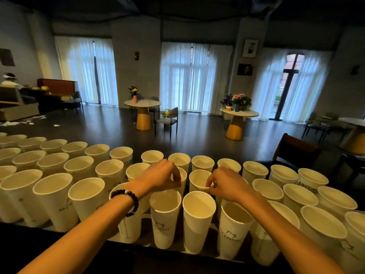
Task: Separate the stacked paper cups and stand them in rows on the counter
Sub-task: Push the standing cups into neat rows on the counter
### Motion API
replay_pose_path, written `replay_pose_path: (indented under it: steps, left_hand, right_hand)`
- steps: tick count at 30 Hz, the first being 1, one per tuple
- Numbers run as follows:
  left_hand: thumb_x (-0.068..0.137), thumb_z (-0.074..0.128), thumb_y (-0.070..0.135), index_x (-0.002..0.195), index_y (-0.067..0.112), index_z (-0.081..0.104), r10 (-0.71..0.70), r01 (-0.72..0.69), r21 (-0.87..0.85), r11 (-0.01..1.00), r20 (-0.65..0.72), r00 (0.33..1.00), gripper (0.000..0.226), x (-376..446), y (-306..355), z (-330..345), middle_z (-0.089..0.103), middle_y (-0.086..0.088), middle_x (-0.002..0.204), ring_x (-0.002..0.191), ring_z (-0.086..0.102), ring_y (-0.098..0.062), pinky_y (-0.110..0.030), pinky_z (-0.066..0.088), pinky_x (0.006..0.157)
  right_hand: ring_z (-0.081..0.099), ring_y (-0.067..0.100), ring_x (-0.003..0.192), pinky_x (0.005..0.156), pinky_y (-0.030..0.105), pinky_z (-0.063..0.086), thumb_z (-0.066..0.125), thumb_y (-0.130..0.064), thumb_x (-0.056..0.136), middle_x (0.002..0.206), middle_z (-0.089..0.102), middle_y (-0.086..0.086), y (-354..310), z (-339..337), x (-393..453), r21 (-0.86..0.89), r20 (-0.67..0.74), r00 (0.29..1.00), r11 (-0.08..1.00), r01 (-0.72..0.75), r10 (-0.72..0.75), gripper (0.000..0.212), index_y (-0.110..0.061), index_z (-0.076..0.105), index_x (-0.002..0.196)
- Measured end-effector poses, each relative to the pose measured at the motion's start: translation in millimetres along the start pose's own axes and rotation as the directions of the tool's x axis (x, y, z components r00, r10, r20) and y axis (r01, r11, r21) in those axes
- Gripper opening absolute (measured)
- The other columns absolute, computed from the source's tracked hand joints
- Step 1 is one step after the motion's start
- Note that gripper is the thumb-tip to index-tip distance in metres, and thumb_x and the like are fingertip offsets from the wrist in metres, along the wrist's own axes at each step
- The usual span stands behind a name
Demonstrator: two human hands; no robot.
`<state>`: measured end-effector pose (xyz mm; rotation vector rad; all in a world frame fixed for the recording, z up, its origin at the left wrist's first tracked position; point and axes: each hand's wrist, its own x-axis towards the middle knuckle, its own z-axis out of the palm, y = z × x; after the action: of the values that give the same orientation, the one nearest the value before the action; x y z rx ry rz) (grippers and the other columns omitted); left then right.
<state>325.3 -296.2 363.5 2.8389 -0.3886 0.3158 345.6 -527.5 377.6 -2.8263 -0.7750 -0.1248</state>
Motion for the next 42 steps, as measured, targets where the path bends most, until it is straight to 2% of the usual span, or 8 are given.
replay_pose_path:
  steps: [12,17,23,26,28,32,36,42]
  left_hand:
    - [0.089,0.074,0.031,0.106,0.023,0.078,0.008,-0.008,-0.031,0.999,0.003,1.0,0.019,-0.5,1.6,-1.2,0.075,0.002,0.108,0.083,0.068,-0.013,-0.018,0.055,0.069]
    - [0.089,0.074,0.03,0.106,0.02,0.078,0.025,-0.025,-0.051,0.998,0.002,1.0,0.02,0.0,2.2,1.4,0.075,0.001,0.107,0.083,0.068,-0.013,-0.023,0.059,0.074]
    - [0.09,0.072,0.033,0.104,0.019,0.078,0.023,-0.029,-0.123,0.992,-0.047,0.999,0.021,-5.1,-7.4,-22.1,0.072,0.004,0.098,0.075,0.062,-0.006,-0.013,0.049,0.065]
    - [0.09,0.072,0.032,0.103,0.018,0.077,-0.017,0.0,-0.152,0.988,-0.109,0.994,0.02,-22.3,-23.6,-49.9,0.072,0.005,0.097,0.076,0.062,-0.005,-0.016,0.051,0.063]
    - [0.09,0.072,0.031,0.101,0.019,0.078,-0.078,0.048,-0.181,0.982,-0.16,0.984,0.017,-40.8,-36.9,-68.2,0.072,0.006,0.095,0.076,0.062,-0.007,-0.017,0.052,0.062]
    - [0.089,0.073,0.027,0.096,0.024,0.078,-0.22,0.173,-0.188,0.967,-0.268,0.938,0.009,-88.4,-63.4,-95.1,0.066,0.014,0.087,0.075,0.061,-0.005,-0.014,0.044,0.059]
    - [0.088,0.074,0.025,0.099,0.02,0.08,-0.288,0.256,-0.148,0.955,-0.275,0.917,0.013,-122.9,-86.6,-106.5,0.071,0.006,0.095,0.079,0.062,-0.011,-0.022,0.054,0.063]
    - [0.089,0.074,0.025,0.1,0.021,0.08,-0.279,0.241,-0.165,0.956,-0.275,0.92,0.013,-146.1,-138.3,-112.7,0.072,0.01,0.095,0.075,0.061,-0.005,-0.011,0.042,0.056]
  right_hand:
    - [0.062,0.011,0.072,0.062,0.013,0.046,0.071,-0.033,0.087,0.098,0.071,-0.002,2.6,0.6,-1.7,-0.038,-0.015,1.0,0.999,-0.013,0.012,0.019,-0.025,0.076,0.104]
    - [0.063,0.01,0.075,0.061,0.012,0.046,0.075,-0.032,0.083,0.1,0.069,-0.003,0.6,-6.1,-6.9,-0.029,-0.02,1.0,0.999,-0.013,0.012,0.03,-0.029,0.071,0.113]
    - [0.06,0.009,0.075,0.058,0.011,0.042,0.075,-0.021,0.082,0.093,0.062,-0.007,-6.1,-18.9,-18.1,0.07,-0.126,0.991,0.997,-0.043,0.052,0.038,-0.031,0.066,0.118]
    - [0.061,0.008,0.077,0.065,0.015,0.051,0.074,-0.026,0.083,0.092,0.064,-0.008,-19.4,-21.4,-19.1,0.14,-0.181,0.982,0.99,-0.018,0.043,0.033,-0.032,0.068,0.115]
    - [0.061,0.007,0.079,0.066,0.013,0.047,0.074,-0.029,0.084,0.091,0.064,-0.009,-32.1,-18.7,-18.2,0.206,-0.202,0.979,0.978,0.014,0.028,0.029,-0.034,0.067,0.112]
    - [0.062,0.005,0.076,0.068,0.018,0.054,0.073,-0.032,0.085,0.085,0.064,-0.012,-63.6,-10.1,-5.9,0.291,-0.219,0.973,0.947,0.135,-0.071,0.023,-0.036,0.069,0.107]
    - [0.062,0.007,0.074,0.056,0.012,0.044,0.071,-0.032,0.087,0.084,0.063,-0.011,-97.3,-3.4,6.4,0.305,-0.206,0.97,0.934,0.186,-0.126,0.023,-0.036,0.069,0.109]
    - [0.062,0.008,0.076,0.062,0.013,0.048,0.072,-0.033,0.086,0.089,0.065,-0.009,-145.7,17.1,23.5,0.284,-0.232,0.967,0.944,0.17,-0.104,0.023,-0.033,0.072,0.109]
